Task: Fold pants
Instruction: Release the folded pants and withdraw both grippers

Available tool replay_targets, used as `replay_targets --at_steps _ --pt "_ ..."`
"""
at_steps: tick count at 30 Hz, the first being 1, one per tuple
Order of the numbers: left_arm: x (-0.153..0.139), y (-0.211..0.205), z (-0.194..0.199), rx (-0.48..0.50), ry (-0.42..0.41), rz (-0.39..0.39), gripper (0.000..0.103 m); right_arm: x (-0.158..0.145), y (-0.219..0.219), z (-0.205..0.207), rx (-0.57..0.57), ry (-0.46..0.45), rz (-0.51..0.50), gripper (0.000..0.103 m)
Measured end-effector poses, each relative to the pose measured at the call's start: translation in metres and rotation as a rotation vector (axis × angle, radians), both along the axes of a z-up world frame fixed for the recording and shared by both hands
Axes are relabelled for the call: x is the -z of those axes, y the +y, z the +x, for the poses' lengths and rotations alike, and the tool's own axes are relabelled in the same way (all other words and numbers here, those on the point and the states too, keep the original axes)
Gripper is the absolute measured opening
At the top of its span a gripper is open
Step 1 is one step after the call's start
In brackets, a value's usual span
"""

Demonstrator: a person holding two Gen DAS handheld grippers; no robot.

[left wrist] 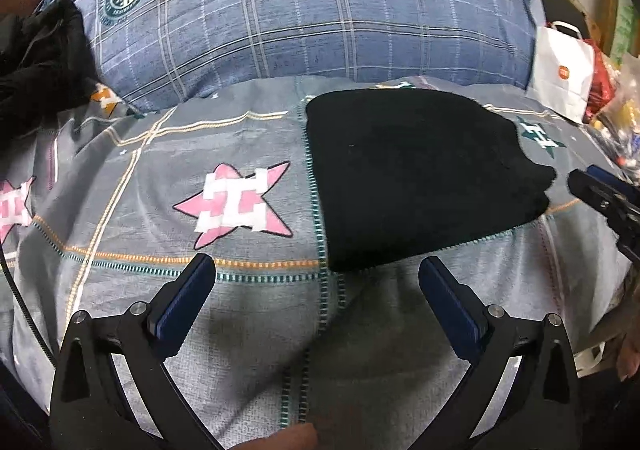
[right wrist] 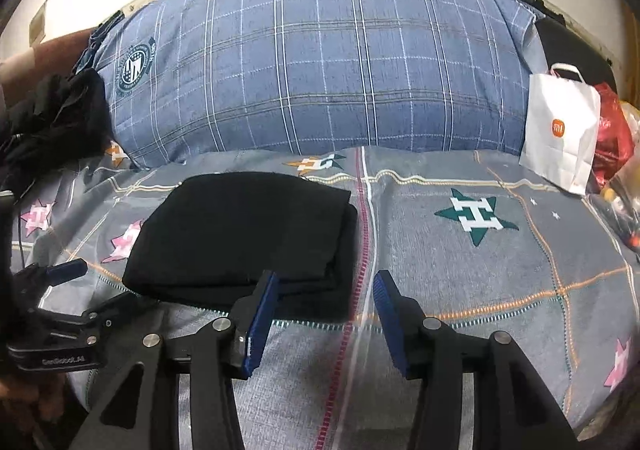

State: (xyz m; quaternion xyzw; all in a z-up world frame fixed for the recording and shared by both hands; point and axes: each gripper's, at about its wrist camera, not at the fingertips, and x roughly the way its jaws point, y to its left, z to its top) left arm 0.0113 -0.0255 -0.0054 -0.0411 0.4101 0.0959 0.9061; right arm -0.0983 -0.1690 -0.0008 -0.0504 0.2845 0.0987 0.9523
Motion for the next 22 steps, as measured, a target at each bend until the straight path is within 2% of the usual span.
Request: replay_targets --at_steps 10,16,22 --pt "-0.005 -0.003 -0.001 0.024 -0.041 -0.076 0.102 -0.002 0.025 -0.01 -0.048 -0.074 -0.122 0.047" --pt "-0.001 -0.005 0.001 0.047 -0.011 -0.11 0.102 -0.004 0.025 -0.011 -0.051 -0.084 -0.112 0.047" --pt "-0.001 0.0 -0.003 0.009 -0.024 -0.11 0.102 -0.004 0.025 -0.012 -0.049 -0.086 -0.119 0.047"
